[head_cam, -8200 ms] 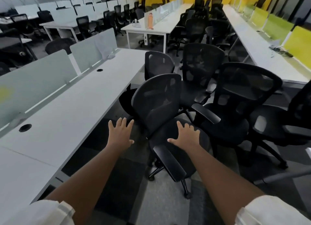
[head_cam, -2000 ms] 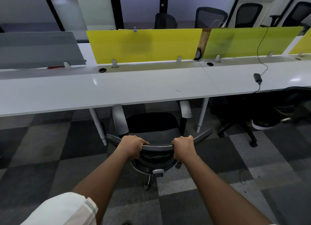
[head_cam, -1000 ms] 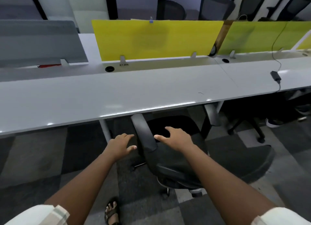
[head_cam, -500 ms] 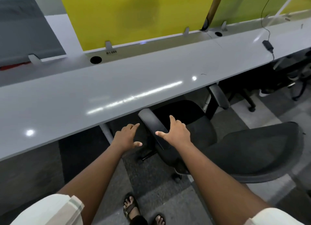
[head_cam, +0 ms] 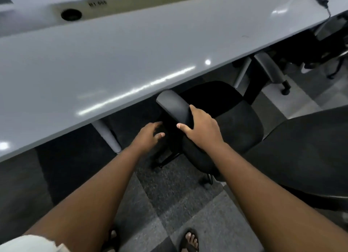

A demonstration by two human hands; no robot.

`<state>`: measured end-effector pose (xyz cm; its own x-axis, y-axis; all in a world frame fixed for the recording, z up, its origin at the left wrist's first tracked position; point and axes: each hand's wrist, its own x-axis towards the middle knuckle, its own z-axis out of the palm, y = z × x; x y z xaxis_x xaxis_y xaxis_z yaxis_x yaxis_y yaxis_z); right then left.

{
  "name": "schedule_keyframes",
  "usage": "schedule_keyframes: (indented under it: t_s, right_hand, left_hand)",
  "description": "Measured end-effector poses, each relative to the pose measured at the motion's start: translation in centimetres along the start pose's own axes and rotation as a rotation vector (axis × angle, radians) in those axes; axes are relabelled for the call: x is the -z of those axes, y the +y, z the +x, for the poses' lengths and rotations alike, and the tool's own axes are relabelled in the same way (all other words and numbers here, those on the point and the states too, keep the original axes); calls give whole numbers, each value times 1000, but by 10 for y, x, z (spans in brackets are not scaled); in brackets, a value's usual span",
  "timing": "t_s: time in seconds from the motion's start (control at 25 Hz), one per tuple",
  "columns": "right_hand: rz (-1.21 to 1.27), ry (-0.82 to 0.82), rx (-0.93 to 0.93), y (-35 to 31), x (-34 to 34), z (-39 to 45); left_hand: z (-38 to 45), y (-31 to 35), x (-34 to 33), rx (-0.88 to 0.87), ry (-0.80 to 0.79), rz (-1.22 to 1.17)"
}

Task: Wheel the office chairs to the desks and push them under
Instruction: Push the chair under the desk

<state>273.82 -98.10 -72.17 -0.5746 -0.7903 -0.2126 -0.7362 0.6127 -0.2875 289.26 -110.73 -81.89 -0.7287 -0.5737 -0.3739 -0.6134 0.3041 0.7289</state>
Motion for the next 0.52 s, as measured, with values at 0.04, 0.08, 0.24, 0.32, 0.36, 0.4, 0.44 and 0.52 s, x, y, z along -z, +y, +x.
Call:
schedule_keyframes:
  t_s: [0.04,0.08,0.24,0.32,0.36,0.4,0.44,0.52]
  right_hand:
    - [43,16,7,1,-5,6]
    - [85,35,5,4,-11,11]
    - [233,92,-3,16,-22,14]
    - [262,74,-18,18,-21,16]
    - [258,69,-21,19,-21,18]
    - [251,62,-23,19,-21,19]
    - [248,52,-22,18,-22,20]
    - [248,40,-25,14,-24,19]
  left_hand:
    - [15,-8,-3,-40,-38,-24]
    - [29,-16,-8,-80,-78,-46]
    - [66,-38,-25,-151,-140,-208]
    - [76,-41,-30,-168,-141,-269]
    - [80,-41,-32,-188,-150,-287]
    - [81,-42,-32,-208,-168,-302]
    - [81,-42,-33,-224,-185,-311]
    - [77,-43,-36,-227,-205,-316]
